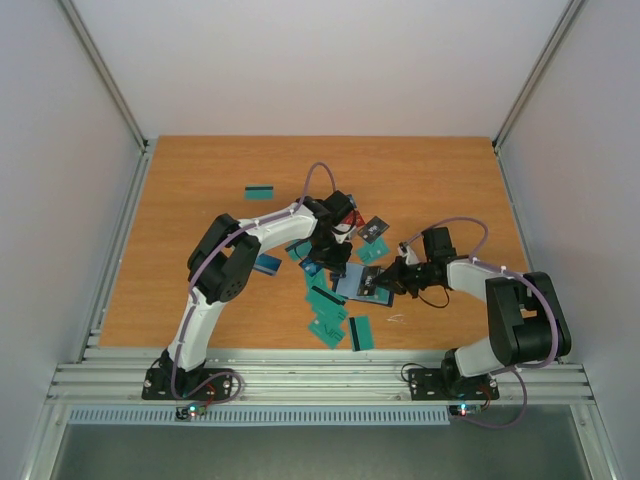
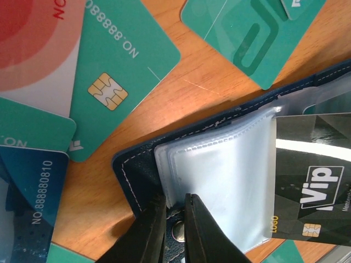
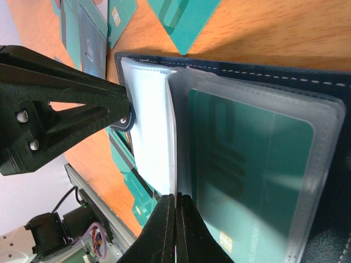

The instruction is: Put the credit cards into the card holder

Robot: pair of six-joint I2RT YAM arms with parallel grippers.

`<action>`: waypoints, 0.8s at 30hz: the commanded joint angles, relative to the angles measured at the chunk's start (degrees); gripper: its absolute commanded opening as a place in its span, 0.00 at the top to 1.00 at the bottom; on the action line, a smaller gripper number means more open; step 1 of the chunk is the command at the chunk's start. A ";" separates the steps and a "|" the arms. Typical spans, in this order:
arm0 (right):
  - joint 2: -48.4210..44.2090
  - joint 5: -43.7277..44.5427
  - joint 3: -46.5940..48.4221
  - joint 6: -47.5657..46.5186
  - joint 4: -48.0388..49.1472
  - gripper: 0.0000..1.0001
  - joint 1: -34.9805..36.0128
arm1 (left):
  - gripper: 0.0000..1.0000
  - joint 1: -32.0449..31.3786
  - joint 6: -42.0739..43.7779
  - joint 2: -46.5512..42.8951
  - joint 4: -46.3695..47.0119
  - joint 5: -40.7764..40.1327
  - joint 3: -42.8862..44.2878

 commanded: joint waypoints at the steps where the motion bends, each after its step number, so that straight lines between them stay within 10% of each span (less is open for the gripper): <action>1: 0.10 -0.68 -1.58 1.54 1.35 0.99 0.40 | 0.89 -0.21 -0.64 0.96 0.46 -0.13 -1.70; 24: 3.83 -4.19 -3.56 6.60 10.60 0.99 0.98 | 0.90 -0.17 -2.15 0.96 0.87 1.12 -2.81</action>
